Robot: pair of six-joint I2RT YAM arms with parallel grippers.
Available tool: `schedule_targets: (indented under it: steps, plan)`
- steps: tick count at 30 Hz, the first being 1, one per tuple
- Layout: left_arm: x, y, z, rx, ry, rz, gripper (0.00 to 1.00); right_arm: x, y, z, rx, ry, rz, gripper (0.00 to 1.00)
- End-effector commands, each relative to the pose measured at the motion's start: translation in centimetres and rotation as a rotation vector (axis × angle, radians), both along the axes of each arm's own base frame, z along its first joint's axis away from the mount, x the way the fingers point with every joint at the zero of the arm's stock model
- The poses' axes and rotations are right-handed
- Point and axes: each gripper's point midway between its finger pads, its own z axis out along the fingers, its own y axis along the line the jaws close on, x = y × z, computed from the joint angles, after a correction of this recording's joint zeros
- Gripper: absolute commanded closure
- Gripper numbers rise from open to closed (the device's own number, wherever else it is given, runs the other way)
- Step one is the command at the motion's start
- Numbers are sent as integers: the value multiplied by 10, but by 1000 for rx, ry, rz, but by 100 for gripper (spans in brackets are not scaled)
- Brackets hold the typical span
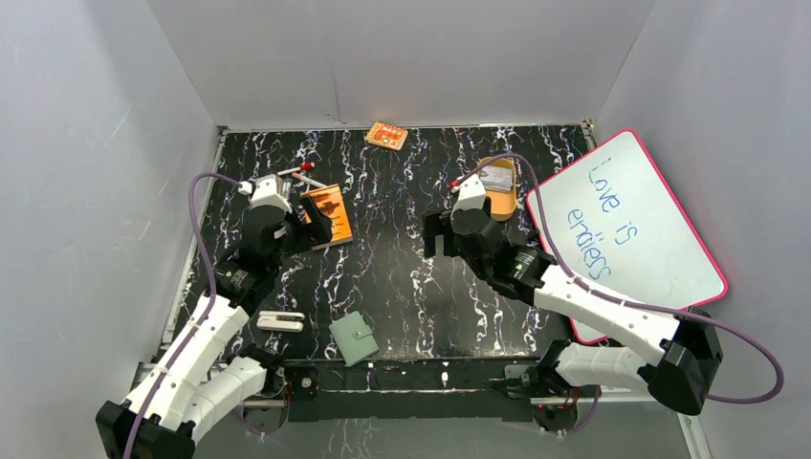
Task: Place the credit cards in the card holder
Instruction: Move the card holder to the center of the board.
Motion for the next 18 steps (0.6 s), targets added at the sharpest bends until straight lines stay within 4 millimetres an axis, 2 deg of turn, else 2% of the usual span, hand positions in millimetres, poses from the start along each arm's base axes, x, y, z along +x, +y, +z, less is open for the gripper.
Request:
schedule_targets:
  steps: [1,4,7,10,15,18]
  plan:
    - [0,7,8,25,-31,21,12,-9,22,28,51,-65,165,1]
    - [-2,4,9,13,-38,2,12,-25,38,27,68,-33,298,1]
    - [-3,4,13,8,-57,-3,12,-44,52,16,84,71,395,1]
    - [-5,10,15,19,-78,20,12,-67,68,-5,113,198,468,4]
    - [-8,17,26,14,-137,41,12,-114,101,-39,137,314,557,10]
    - [-10,26,28,24,-157,79,13,-131,121,-56,179,393,586,15]
